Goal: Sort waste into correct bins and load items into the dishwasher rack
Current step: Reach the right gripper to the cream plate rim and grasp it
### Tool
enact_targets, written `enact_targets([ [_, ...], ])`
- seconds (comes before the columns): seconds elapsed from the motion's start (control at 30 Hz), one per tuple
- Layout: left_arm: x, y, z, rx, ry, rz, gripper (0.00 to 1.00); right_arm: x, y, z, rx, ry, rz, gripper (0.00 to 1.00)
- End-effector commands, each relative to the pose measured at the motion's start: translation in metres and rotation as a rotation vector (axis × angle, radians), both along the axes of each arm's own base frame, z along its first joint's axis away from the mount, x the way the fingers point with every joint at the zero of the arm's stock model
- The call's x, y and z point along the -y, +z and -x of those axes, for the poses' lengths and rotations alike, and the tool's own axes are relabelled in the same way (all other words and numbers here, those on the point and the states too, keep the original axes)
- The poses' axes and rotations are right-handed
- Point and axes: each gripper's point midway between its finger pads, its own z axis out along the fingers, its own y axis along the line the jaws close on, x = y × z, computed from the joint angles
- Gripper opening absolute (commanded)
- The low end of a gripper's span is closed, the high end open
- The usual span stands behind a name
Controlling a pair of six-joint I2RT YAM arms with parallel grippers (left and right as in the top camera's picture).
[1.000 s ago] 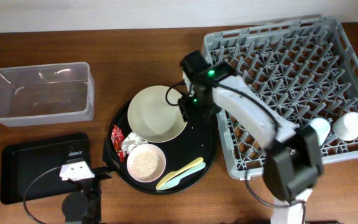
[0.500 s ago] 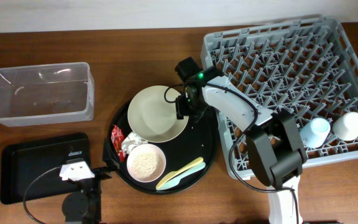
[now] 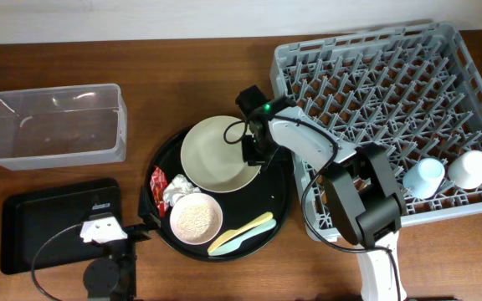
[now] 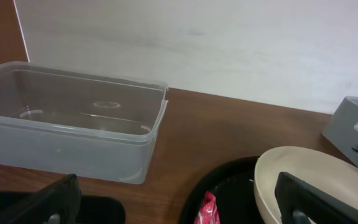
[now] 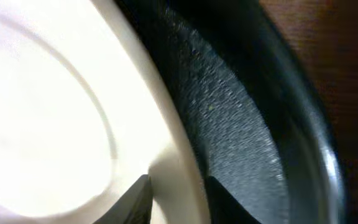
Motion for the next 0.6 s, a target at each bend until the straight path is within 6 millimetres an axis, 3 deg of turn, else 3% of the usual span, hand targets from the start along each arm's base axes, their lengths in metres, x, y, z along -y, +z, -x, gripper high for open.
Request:
enact_targets([
  [0.0, 0.001, -0.001, 0.000, 0.000, -0.006, -0.016, 0.99, 0.014, 0.048, -0.023, 0.161, 0.001, 0.056, 0.20],
  [0.1, 0.001, -0.001, 0.000, 0.000, -0.006, -0.016, 0.99, 0.020, 0.069, -0.027, 0.217, 0.011, 0.070, 0.06],
  [0.27, 0.001, -0.001, 0.000, 0.000, -0.006, -0.016, 0.99, 0.029, 0.108, -0.033, 0.326, 0.046, 0.094, 0.04],
  [0.4, 0.001, -0.001, 0.000, 0.000, -0.006, -0.016, 0.99, 0.029, 0.116, -0.030, 0.336, 0.089, 0.095, 0.04],
  [0.47, 0.001, -0.001, 0.000, 0.000, -0.006, -0.016, 0.99, 0.054, 0.124, -0.037, 0.386, 0.090, 0.236, 0.04],
  [0.57, 0.001, -0.001, 0.000, 0.000, -0.006, -0.016, 0.99, 0.113, 0.178, -0.054, 0.534, -0.012, 0.518, 0.04],
])
